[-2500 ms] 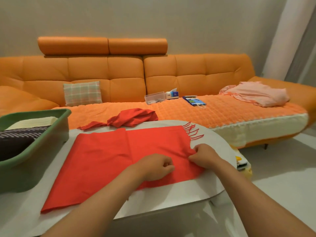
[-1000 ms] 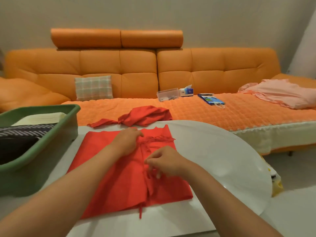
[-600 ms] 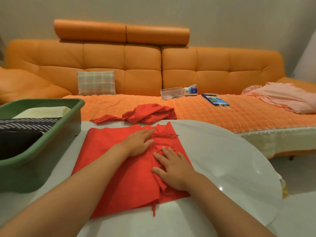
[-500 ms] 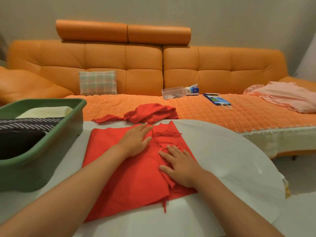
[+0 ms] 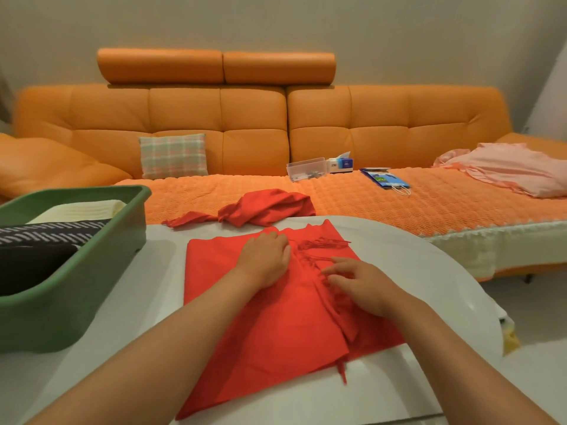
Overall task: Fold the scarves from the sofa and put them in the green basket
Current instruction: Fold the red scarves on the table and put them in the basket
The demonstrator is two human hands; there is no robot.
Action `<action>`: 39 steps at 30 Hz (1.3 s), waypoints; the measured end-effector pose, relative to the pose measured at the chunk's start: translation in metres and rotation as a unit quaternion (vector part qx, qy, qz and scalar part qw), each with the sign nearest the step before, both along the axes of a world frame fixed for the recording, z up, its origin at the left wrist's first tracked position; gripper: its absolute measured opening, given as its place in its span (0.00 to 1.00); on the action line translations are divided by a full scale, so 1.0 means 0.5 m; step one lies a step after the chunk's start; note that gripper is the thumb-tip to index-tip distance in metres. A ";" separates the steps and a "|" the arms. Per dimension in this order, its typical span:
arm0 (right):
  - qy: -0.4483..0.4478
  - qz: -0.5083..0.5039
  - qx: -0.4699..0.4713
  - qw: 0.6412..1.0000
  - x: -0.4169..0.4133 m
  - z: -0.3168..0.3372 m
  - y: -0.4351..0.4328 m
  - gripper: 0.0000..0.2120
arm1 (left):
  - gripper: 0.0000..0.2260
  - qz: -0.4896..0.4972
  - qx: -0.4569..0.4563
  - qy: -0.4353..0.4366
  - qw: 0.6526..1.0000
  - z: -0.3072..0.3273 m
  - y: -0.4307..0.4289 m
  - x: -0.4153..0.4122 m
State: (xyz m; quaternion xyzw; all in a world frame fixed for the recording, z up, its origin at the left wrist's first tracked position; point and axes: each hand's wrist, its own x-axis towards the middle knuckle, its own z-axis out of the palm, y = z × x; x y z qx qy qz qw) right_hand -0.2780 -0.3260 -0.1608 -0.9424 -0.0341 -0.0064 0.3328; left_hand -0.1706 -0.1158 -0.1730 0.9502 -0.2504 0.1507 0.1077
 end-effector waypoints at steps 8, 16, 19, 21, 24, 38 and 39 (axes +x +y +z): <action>-0.003 -0.178 -0.161 0.971 0.033 -0.025 -0.071 0.20 | 0.19 -0.115 0.063 -0.019 0.991 0.027 -0.158 0.078; -0.002 -0.210 -0.084 0.974 0.056 -0.034 -0.077 0.10 | 0.23 -0.210 0.315 -0.094 0.921 0.021 -0.260 0.116; -0.002 -0.199 -0.059 0.978 0.056 -0.027 -0.074 0.10 | 0.17 -0.201 0.313 -0.148 0.916 0.028 -0.253 0.118; -0.013 -0.196 -0.040 0.980 0.055 -0.015 -0.066 0.11 | 0.13 -0.173 0.284 -0.126 0.935 0.045 -0.227 0.117; -0.005 -0.185 -0.044 0.982 0.047 0.009 -0.040 0.12 | 0.10 -0.158 0.206 -0.089 0.962 0.077 -0.169 0.118; -0.017 0.044 -0.092 0.995 -0.021 0.046 0.281 0.10 | 0.07 -0.076 0.133 -0.075 0.985 0.063 0.256 0.033; -0.001 0.058 -0.129 0.990 -0.031 0.033 0.306 0.10 | 0.07 -0.056 0.162 -0.067 0.983 0.048 0.276 0.019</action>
